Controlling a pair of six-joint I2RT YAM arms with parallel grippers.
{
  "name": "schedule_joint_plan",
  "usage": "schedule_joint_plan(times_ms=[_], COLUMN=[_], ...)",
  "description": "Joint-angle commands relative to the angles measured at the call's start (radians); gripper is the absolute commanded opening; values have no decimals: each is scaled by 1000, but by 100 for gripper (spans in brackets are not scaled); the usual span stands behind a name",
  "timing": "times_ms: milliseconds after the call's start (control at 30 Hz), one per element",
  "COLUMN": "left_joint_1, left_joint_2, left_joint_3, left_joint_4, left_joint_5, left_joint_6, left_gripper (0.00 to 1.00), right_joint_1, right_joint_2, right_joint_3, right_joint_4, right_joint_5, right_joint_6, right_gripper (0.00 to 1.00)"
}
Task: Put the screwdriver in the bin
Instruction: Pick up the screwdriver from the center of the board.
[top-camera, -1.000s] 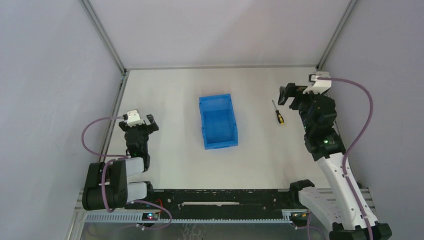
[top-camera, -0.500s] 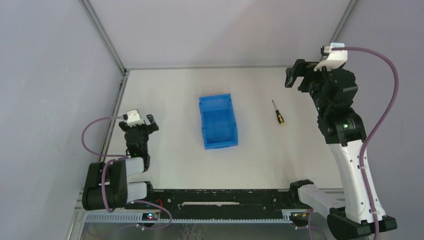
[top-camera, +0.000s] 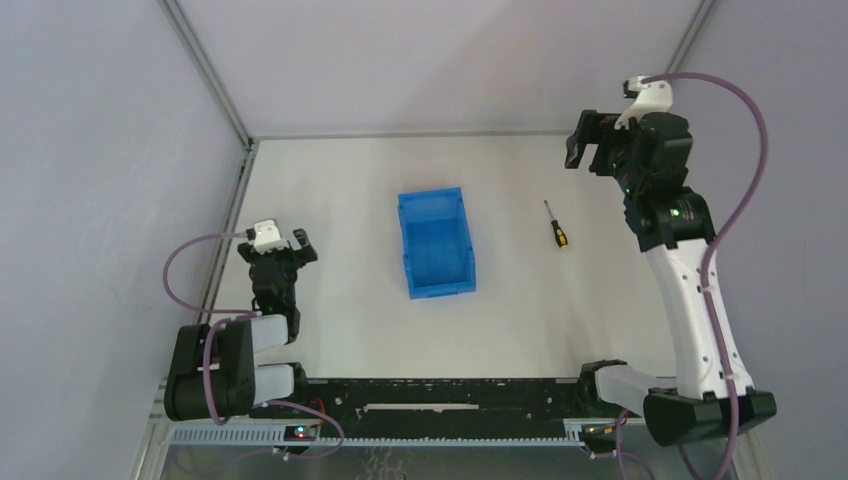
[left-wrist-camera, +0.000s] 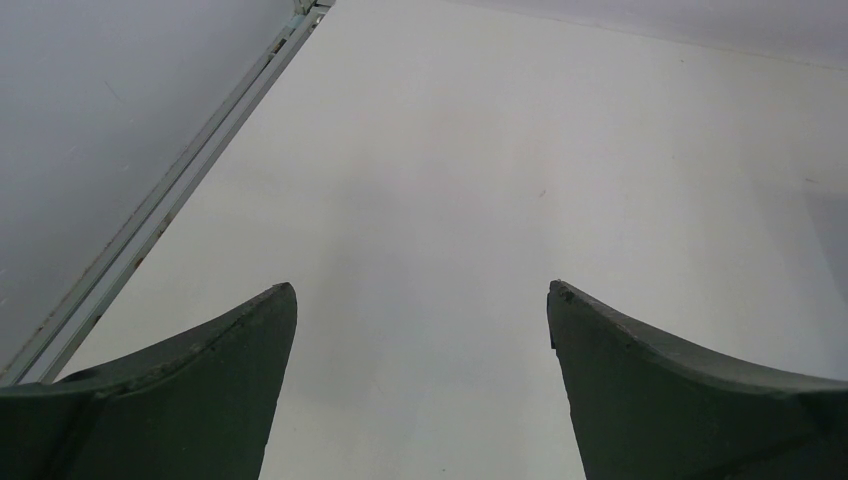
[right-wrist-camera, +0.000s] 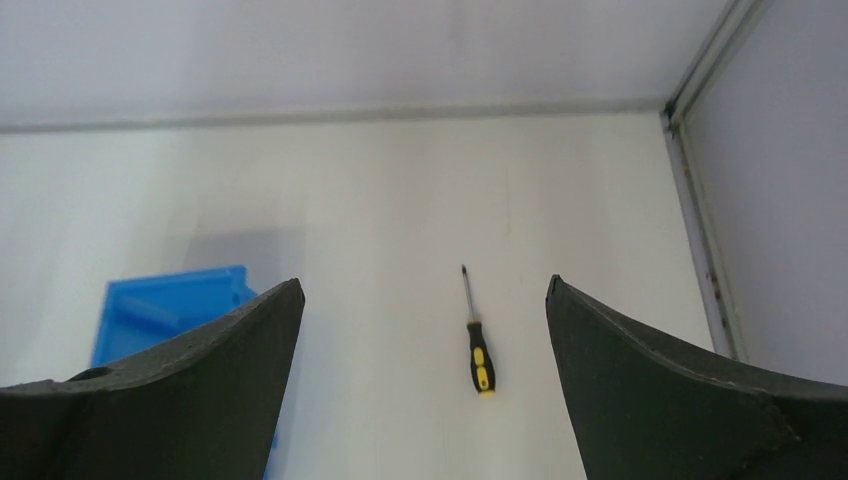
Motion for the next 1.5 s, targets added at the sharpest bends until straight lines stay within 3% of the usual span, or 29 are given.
schedule_joint_plan(times_ms=[0, 367, 667, 867, 1033, 1400, 1467], left_joint_1=[-7, -7, -7, -7, -7, -7, -7], left_joint_2=[-8, -8, -8, -8, -8, -8, -8], left_joint_3=[29, 29, 29, 29, 29, 29, 29], left_joint_4=[29, 29, 29, 29, 29, 29, 29], left_joint_5=[-13, -14, -13, -12, -13, -13, -13], left_joint_6=[24, 23, 24, 24, 23, 23, 23], left_gripper=[100, 100, 100, 100, 100, 100, 100], right_joint_1=[-26, -99, -103, -104, -104, -104, -104], right_joint_2=[65, 300, 495, 609, 669, 718, 731], right_joint_3=[-80, -234, -297, -302, -302, -299, -288], right_joint_4=[24, 30, 33, 40, 49, 92, 87], right_joint_5=[-34, -59, -104, -82, -69, 3, 6], right_joint_6=[-7, -6, -8, -8, -8, -12, -14], right_gripper=[100, 99, 93, 87, 75, 62, 55])
